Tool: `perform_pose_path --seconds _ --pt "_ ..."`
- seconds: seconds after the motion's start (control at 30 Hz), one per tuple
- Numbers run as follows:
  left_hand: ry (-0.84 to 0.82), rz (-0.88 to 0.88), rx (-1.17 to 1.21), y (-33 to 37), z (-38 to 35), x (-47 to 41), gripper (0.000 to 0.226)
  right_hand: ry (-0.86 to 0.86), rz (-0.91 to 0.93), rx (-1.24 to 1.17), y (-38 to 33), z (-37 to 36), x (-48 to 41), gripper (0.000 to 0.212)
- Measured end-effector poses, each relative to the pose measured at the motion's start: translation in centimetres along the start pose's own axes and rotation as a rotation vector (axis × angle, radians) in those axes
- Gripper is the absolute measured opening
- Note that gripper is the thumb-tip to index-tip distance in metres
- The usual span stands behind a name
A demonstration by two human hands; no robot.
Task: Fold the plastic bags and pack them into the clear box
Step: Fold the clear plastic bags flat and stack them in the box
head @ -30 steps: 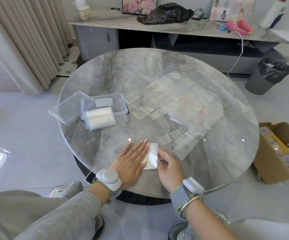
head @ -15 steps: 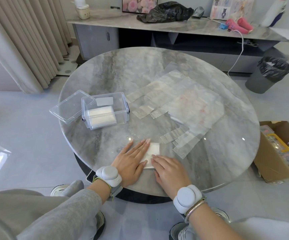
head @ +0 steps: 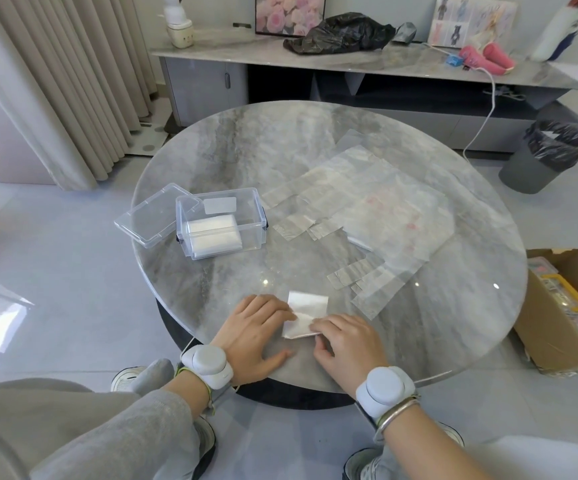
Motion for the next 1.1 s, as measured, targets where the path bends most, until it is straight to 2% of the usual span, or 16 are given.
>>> perform_pose_path --seconds 0.2,0.63,0.87,0.97,1.1 --pt "0.072 0.083 0.032 0.0 0.3 -0.8 0.025 -0.068 -0.065 -0.078 0.1 0.7 0.4 0.015" --pt "0.042 0.119 0.042 -0.2 -0.1 -0.7 0.023 -0.128 -0.107 -0.146 0.2 0.6 0.5 0.021" --pt "0.130 0.080 -0.042 0.4 0.6 -1.2 0.018 -0.117 -0.101 -0.125 -0.1 0.6 -0.3 0.020" --pt "0.178 0.127 -0.050 0.0 2.1 -1.4 0.024 -0.073 -0.280 -0.321 0.3 1.1 -1.6 0.020" --pt "0.234 0.417 0.183 -2.8 4.8 -1.1 0.024 -0.080 -0.515 -0.748 0.6 1.2 -5.4 0.025"
Point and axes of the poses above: each hand's wrist, its own x-axis away from the middle knuckle, its own z-axis out of the back of the hand, y = z × x, the point moved 5 cm from there along -x, towards the middle knuckle, and after that the axes turned 6 degrees about -y, right-handed, at the moved point
